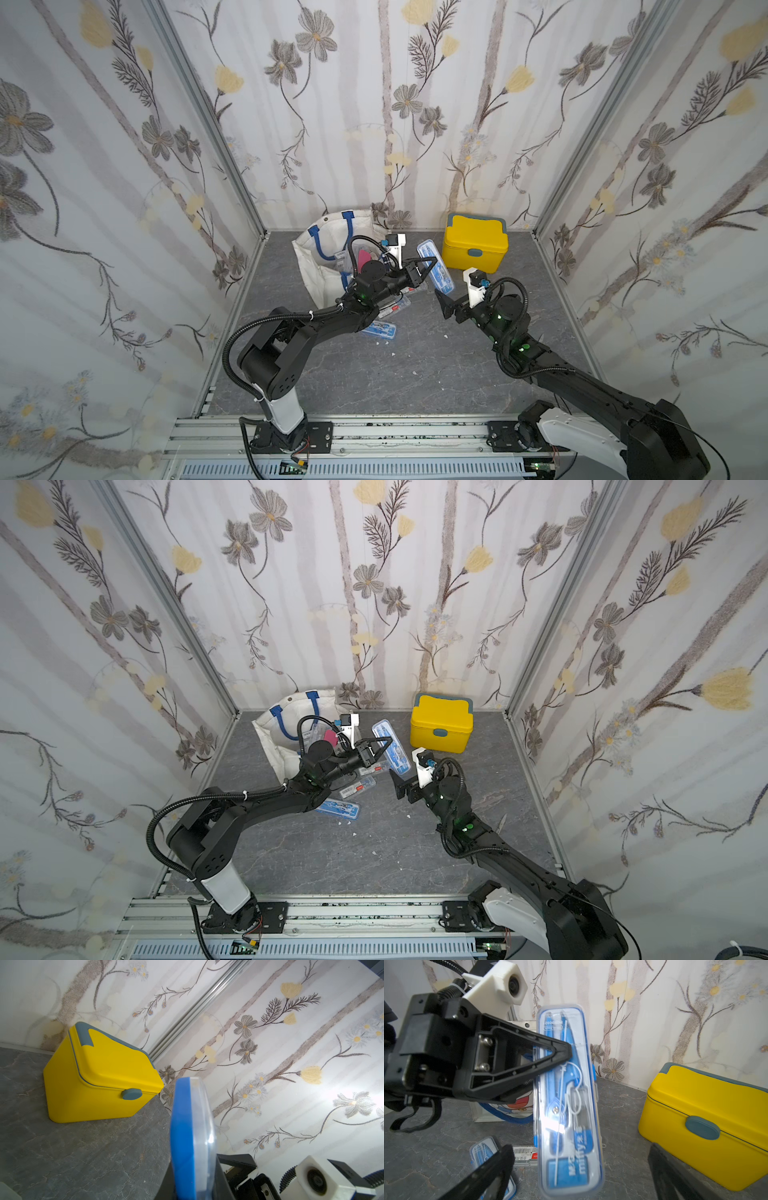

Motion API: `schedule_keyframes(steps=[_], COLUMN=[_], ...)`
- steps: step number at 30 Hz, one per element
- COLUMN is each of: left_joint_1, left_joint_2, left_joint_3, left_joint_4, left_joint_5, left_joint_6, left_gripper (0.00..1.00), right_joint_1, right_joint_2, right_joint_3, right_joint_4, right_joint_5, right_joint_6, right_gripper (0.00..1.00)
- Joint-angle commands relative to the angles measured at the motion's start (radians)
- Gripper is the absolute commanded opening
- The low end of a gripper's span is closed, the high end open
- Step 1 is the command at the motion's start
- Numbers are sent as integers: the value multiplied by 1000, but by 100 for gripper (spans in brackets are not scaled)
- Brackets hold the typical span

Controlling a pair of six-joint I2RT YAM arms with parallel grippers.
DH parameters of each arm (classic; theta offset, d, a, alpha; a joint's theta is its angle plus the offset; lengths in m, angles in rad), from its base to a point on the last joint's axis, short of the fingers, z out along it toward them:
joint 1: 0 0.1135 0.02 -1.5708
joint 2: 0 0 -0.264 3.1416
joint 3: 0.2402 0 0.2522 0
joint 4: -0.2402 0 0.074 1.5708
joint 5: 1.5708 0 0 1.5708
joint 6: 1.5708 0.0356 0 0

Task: Put the compass set into the canvas bag
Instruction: Pick up the compass set at the center of the board, then place the compass set in the canvas bag.

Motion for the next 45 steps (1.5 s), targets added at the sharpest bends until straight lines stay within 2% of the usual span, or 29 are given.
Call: schedule_keyframes(steps=[1, 6, 11, 15, 20, 28, 45], left_joint_1=[21, 58, 93, 123, 160, 211, 277], left_joint_2=[-40, -111, -188, -223, -236, -182, 83], left_joint_3=[18, 63, 142, 191, 247, 294, 437], left_joint_4=[-15, -215, -476, -609, -772, -936, -1075], left_joint_5=[-6, -84, -254, -376, -560, -756, -772], left_joint_6=[45, 161, 332, 452, 581, 701, 729], left_gripper=[8, 9, 9, 10, 10, 11, 11], right_joint_1=[-5, -17, -21, -21, -22, -22, -21], right_joint_2=[-43, -77, -48, -7, 32, 72, 107], right_joint_3=[-20, -29, -34, -29, -18, -14, -14], right_joint_4=[44, -21, -36, -33, -39, -35, -55], right_joint_5=[47, 77, 82, 70, 69, 63, 47], right_joint_6=[18, 4, 2, 0, -6, -1, 10], right_gripper=[99, 99, 99, 100, 100, 99, 99])
